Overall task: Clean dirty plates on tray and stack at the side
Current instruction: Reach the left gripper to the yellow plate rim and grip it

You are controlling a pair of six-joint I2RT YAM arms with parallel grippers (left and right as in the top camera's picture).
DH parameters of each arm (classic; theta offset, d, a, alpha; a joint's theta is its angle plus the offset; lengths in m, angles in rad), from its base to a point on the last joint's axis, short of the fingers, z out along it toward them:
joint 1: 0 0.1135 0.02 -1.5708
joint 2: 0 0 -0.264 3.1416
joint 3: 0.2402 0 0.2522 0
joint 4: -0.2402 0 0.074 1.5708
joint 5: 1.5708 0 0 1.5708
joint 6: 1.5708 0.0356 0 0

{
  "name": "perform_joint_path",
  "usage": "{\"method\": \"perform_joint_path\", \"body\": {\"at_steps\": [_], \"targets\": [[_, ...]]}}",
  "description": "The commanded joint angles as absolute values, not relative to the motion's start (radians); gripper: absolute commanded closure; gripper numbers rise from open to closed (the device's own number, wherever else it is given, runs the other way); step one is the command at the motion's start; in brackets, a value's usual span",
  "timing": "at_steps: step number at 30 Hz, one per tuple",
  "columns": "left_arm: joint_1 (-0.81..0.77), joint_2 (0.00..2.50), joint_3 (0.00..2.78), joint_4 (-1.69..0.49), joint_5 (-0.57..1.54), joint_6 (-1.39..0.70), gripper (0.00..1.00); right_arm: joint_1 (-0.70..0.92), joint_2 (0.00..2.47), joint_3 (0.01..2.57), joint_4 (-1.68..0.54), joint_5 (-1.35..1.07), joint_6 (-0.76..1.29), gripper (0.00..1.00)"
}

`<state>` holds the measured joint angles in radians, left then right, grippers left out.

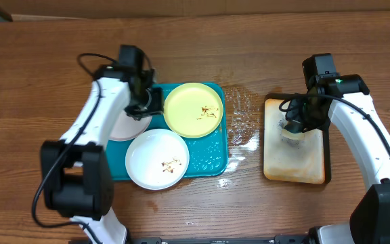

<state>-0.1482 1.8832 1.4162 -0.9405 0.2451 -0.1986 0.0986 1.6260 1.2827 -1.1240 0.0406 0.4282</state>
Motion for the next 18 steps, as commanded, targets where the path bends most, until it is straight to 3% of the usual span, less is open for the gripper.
{"method": "perform_joint_path", "body": {"at_steps": [1, 8, 14, 17, 18], "targets": [[-0.191, 1.894, 1.425, -0.918, 0.225, -0.176, 0.47, 0.094, 1.614, 1.29, -1.125, 0.043, 0.418, 0.96], [-0.171, 1.914, 1.425, -0.888, 0.199, -0.204, 0.34, 0.094, 1.614, 1.29, -1.134, 0.042, 0.418, 0.96], [-0.154, 1.977, 1.425, -0.874, 0.208, -0.206, 0.46, 0.094, 1.614, 1.29, -1.139, 0.042, 0.417, 0.96], [-0.159, 1.998, 1.425, -0.862, 0.208, -0.207, 0.45, 0.094, 1.614, 1.29, -1.137, 0.042, 0.417, 0.96], [-0.159, 2.005, 1.425, -0.858, 0.215, -0.21, 0.37, 0.094, 1.614, 1.29, -1.136, 0.039, 0.417, 0.96]]}}
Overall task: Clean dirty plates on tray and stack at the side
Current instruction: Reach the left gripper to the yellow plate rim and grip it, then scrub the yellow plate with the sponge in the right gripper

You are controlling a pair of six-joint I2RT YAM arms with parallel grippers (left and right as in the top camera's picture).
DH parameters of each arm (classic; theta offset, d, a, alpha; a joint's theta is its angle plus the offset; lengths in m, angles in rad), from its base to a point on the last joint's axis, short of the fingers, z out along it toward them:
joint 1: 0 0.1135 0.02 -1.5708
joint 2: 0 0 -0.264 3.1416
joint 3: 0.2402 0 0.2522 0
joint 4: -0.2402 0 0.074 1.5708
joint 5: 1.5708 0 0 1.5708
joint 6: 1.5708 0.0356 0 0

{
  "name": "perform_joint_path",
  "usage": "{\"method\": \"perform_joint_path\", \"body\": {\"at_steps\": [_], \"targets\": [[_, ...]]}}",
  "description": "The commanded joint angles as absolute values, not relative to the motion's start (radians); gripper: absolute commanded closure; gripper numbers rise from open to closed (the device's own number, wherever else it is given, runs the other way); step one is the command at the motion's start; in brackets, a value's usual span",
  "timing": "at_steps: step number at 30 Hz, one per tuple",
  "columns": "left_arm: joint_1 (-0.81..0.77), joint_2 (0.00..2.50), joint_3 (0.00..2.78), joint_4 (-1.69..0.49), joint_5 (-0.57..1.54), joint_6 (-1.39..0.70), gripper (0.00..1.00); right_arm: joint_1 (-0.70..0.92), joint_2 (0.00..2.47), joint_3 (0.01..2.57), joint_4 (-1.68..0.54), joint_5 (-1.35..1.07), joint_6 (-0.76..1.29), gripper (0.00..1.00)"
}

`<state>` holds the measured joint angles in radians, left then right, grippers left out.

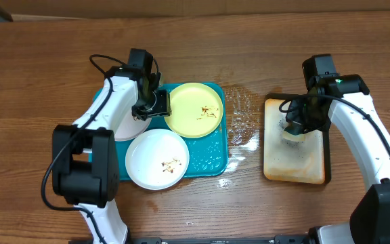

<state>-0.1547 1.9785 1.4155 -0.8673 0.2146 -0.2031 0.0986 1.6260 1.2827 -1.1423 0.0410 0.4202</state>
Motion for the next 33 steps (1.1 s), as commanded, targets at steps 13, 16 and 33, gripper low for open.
{"method": "perform_joint_path", "body": {"at_steps": [13, 16, 33], "targets": [[-0.159, 2.031, 1.425, -0.767, 0.287, -0.256, 0.59, 0.094, 1.614, 1.29, -1.136, 0.005, 0.395, 0.96], [-0.159, 2.036, 1.425, -0.762, 0.289, -0.259, 0.59, 0.094, 1.614, 1.29, -1.136, 0.005, 0.395, 0.96], [-0.184, 2.12, 1.425, -0.754, 0.284, -0.292, 0.96, 0.094, 1.614, 1.29, -1.133, 0.006, 0.392, 0.96]]}}
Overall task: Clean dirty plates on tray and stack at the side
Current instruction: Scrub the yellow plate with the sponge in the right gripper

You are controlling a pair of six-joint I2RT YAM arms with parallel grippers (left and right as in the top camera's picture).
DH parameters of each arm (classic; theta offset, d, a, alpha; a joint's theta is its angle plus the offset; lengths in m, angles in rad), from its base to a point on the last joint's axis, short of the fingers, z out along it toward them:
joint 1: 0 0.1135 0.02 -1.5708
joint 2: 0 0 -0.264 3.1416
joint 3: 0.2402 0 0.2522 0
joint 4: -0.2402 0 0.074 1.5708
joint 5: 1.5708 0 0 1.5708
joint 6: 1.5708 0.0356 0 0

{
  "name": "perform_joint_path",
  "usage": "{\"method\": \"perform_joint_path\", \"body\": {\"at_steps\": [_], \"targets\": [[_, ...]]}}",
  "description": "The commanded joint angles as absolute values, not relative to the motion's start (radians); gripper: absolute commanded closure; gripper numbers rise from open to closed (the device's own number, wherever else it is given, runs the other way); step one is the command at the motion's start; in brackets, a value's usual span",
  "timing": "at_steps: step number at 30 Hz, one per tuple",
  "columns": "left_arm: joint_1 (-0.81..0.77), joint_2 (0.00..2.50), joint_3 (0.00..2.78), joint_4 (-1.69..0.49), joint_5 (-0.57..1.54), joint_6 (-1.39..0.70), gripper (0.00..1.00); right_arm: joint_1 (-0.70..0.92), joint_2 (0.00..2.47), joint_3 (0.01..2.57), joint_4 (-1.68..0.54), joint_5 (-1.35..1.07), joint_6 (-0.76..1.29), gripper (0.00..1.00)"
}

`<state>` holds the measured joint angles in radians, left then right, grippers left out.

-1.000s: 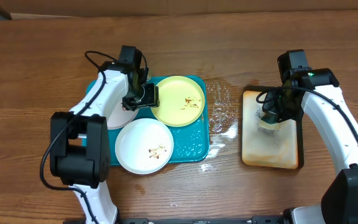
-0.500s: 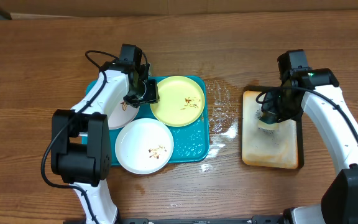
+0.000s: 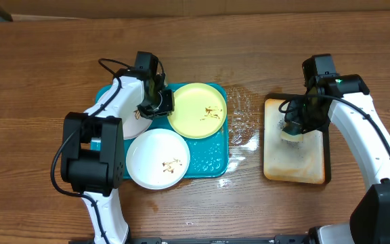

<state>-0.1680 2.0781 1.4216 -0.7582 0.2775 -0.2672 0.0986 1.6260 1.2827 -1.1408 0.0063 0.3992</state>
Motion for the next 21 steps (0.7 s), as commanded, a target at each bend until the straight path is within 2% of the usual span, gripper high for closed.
{"method": "perform_joint_path", "body": {"at_steps": [1, 5, 12, 21], "targets": [[-0.184, 2.119, 1.427, -0.753, 0.284, -0.292, 0.96, 0.094, 1.614, 1.29, -1.13, 0.006, 0.391, 0.96], [-0.184, 2.119, 1.439, -0.757, 0.281, -0.293, 0.96, 0.094, 1.614, 1.29, -1.089, -0.055, 0.323, 0.96], [-0.184, 2.119, 1.444, -0.766, 0.286, -0.293, 0.96, 0.112, 1.618, 1.29, -0.888, -0.45, 0.239, 0.96], [-0.187, 2.119, 1.458, -0.807, 0.281, -0.292, 0.96, 0.294, 1.759, 1.29, -0.787, -0.447, 0.321, 0.96]]}}
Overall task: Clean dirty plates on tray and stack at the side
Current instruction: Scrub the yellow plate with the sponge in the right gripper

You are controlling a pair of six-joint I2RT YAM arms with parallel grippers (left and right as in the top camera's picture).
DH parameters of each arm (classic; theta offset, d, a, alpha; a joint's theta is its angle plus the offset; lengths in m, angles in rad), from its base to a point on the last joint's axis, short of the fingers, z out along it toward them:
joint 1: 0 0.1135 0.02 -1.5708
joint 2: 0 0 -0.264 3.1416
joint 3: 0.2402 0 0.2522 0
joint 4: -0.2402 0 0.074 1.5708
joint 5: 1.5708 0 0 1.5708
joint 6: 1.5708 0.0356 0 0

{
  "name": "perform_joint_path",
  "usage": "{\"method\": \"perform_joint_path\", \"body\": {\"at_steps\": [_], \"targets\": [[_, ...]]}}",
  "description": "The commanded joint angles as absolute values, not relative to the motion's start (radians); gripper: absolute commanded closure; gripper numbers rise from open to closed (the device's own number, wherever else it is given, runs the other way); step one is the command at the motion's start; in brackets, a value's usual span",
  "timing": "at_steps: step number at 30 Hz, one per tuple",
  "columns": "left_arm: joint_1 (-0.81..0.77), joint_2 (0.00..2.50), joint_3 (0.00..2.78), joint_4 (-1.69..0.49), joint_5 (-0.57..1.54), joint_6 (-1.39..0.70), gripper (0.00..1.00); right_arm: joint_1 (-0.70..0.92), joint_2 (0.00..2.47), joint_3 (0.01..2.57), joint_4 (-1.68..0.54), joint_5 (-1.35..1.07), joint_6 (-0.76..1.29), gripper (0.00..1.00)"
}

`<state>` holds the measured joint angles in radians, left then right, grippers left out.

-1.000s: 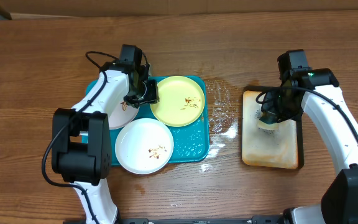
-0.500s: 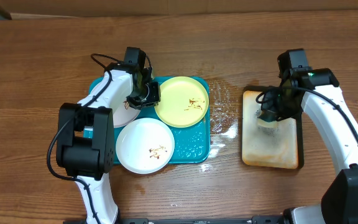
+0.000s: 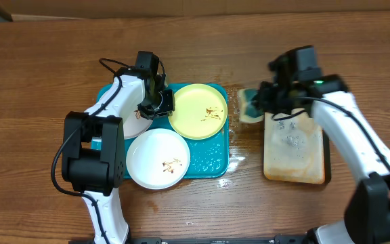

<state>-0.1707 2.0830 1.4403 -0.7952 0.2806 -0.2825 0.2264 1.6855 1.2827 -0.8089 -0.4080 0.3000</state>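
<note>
A yellow plate [image 3: 198,110] with brown smears lies at the back right of the teal tray [image 3: 212,161]. My left gripper [image 3: 161,103] sits at the plate's left rim and looks shut on it. A white plate [image 3: 158,158] with similar smears lies at the tray's front. A second white plate [image 3: 133,125] shows partly under my left arm. My right gripper [image 3: 263,103] is shut on a pale green sponge [image 3: 248,107], held just right of the tray above the wet table.
A wet, stained mat [image 3: 295,146] on a dark board lies at the right. Water is smeared on the wood [image 3: 242,135] between the tray and the mat. The bare table stretches along the back and at the far left.
My right gripper has gone from over the mat to the left, and now holds the sponge beside the tray's right edge. The left gripper and the plates have not moved.
My left gripper was at the tray's back left, short of the yellow plate, and my right gripper was down on the sponge on the mat. The left gripper then reached the plate's rim and the plate shifted slightly right. Now the sponge is off the mat, near the tray.
</note>
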Motion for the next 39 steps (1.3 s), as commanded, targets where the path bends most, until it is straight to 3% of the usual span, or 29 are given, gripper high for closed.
{"method": "perform_joint_path", "body": {"at_steps": [1, 16, 39], "targets": [[-0.19, 2.119, 1.461, -0.81, 0.281, -0.292, 0.96, 0.319, 1.782, 1.29, -0.771, -0.447, 0.339, 0.96], [-0.256, 2.119, 1.492, -0.86, 0.223, -0.292, 0.96, 0.531, 1.886, 1.29, -0.45, -0.377, 0.601, 0.96], [-0.176, 2.116, 1.495, -0.916, 0.154, -0.315, 0.96, 0.606, 2.058, 1.29, -0.271, -0.356, 0.649, 0.96]]}}
